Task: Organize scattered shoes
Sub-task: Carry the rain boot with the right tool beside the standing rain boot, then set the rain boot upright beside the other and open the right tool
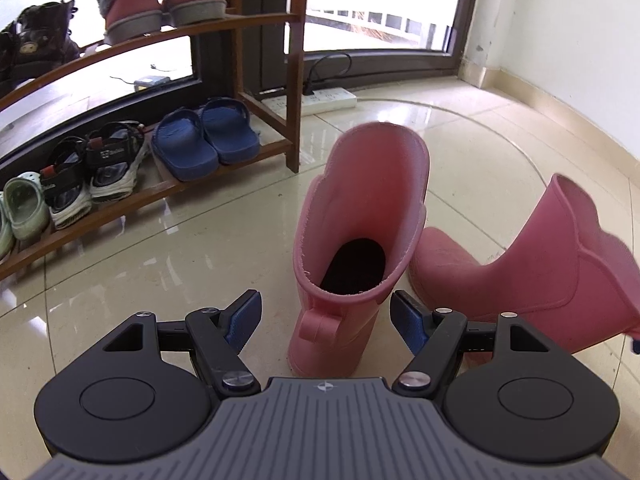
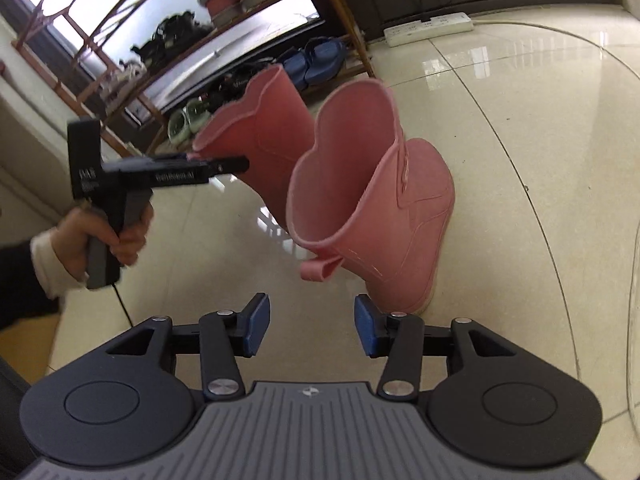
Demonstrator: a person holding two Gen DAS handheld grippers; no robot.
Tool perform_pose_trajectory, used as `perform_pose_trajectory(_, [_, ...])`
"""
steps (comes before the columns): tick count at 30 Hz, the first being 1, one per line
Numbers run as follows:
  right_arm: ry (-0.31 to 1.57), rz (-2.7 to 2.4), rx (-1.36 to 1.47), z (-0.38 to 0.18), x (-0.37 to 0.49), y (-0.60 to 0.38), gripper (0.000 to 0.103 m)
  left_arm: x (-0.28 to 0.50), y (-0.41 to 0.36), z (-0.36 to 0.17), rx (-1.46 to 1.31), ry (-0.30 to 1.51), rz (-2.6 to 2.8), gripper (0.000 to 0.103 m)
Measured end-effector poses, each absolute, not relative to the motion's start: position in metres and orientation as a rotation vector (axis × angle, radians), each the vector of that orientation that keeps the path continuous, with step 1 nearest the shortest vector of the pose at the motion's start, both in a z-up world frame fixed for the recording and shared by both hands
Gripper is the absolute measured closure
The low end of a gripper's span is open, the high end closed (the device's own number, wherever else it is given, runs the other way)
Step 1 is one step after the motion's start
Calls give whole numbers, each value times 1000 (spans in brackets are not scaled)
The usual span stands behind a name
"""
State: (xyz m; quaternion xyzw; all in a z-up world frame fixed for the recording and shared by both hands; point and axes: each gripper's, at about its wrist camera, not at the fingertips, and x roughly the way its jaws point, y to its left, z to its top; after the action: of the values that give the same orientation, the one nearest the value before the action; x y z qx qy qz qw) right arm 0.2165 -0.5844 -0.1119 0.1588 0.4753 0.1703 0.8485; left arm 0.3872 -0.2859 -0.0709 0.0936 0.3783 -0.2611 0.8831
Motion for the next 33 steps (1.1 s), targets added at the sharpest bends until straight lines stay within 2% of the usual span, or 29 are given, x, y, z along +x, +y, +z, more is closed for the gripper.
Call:
perform_pose_trajectory(14, [932, 259, 29, -179, 219, -543, 48, 382, -284, -99, 291, 742, -615, 30])
perform_pose_trajectory(20, [917, 218, 0, -191, 217, -540, 41, 382, -288, -110, 318, 739, -662, 30])
perform_pose_trajectory(33, [941, 131, 39, -199, 210, -536, 42, 363, -306, -117, 346, 734, -795, 31])
